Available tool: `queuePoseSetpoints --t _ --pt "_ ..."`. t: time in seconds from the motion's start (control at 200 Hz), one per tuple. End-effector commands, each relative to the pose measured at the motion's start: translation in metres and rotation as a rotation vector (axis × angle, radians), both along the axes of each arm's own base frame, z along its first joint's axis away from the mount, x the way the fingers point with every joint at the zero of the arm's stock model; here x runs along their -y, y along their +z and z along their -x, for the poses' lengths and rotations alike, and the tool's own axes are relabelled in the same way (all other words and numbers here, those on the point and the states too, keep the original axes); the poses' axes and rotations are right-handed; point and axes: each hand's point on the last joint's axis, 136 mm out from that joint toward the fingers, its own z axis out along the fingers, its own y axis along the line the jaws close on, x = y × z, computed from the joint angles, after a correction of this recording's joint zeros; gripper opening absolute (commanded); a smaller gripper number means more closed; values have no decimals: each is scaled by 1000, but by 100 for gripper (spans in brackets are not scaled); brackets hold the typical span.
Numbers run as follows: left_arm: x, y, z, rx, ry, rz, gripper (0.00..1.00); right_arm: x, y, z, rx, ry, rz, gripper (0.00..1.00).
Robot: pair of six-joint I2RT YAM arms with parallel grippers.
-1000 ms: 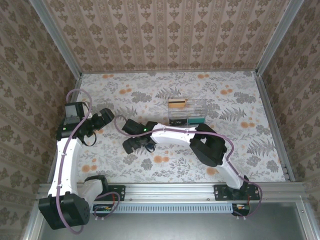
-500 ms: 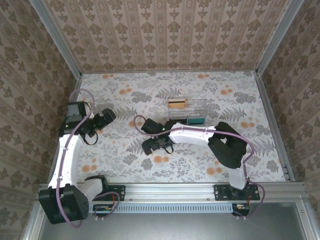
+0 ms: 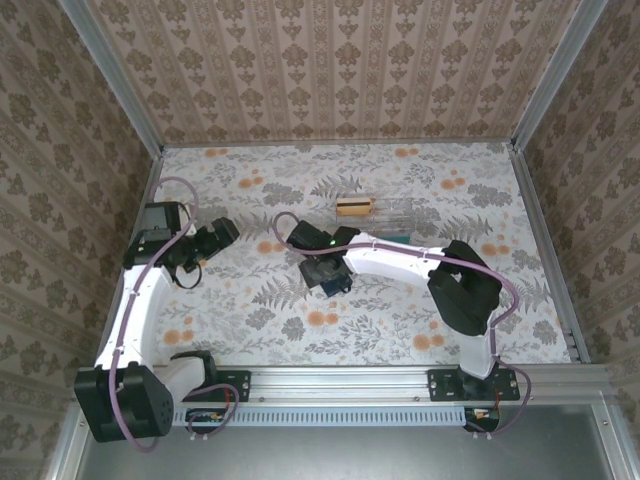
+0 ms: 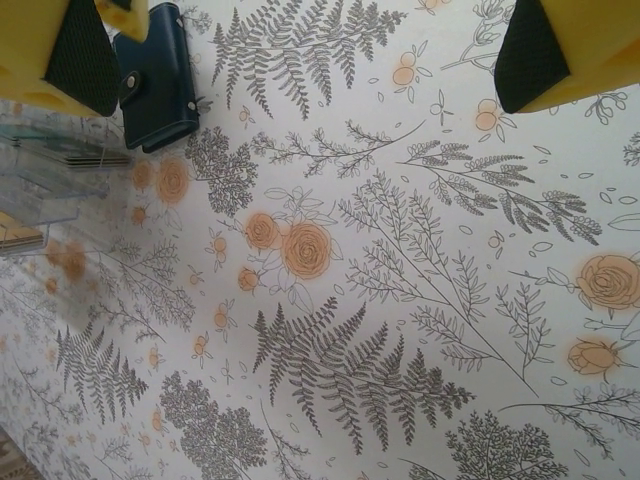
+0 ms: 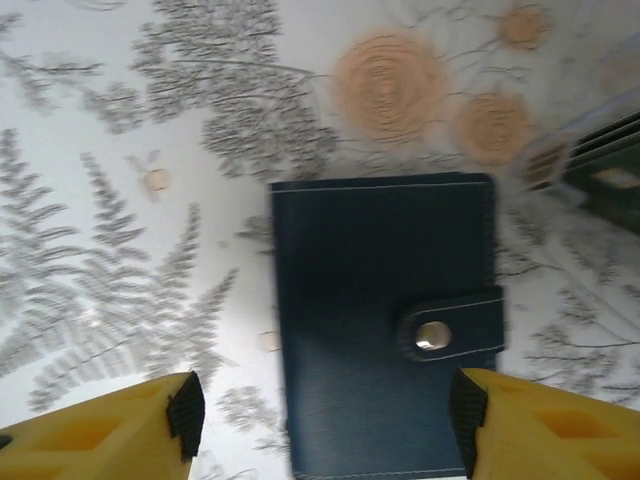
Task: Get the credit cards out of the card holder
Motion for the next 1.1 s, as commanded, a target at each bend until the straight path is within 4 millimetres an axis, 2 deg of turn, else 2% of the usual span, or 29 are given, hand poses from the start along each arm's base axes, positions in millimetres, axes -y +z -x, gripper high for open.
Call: queuePoseSetpoints --t 0.0,0.205,0.595,0.795,0.985,1.095 --pt "4 -5 1 -9 -4 17 100 12 -9 -6 0 33 96 59" --pt "6 -5 2 -15 -9 16 100 16 -24 -15 -26 47 141 53" --pt "6 -5 3 -17 -11 12 100 28 -41 -4 -73 51 176 51" --pt "6 -5 3 -17 -11 12 100 33 -46 -1 -89 41 177 37" --pt "6 -5 3 -17 -12 12 100 37 -46 1 -92 22 160 18" --pt "7 -4 3 -15 -14 13 100 34 -41 0 -89 19 143 3"
